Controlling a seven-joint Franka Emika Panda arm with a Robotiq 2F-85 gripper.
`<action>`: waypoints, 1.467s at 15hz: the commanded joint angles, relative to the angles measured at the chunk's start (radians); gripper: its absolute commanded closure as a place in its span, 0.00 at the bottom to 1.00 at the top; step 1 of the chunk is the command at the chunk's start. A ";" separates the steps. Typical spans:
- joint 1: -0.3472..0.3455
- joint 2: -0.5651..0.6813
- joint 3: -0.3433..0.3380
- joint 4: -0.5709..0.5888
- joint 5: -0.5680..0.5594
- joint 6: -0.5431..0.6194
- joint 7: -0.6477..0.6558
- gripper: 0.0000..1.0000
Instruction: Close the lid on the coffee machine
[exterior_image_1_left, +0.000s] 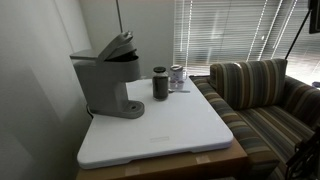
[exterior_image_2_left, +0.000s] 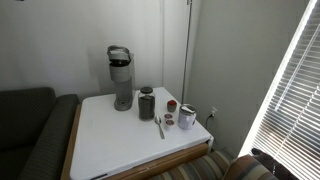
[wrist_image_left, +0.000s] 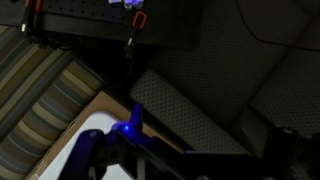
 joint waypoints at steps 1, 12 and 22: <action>-0.013 0.015 0.016 0.017 -0.015 0.010 -0.026 0.00; -0.012 0.219 0.021 0.286 -0.112 0.001 -0.095 0.00; -0.009 0.331 0.035 0.401 -0.189 0.115 -0.062 0.00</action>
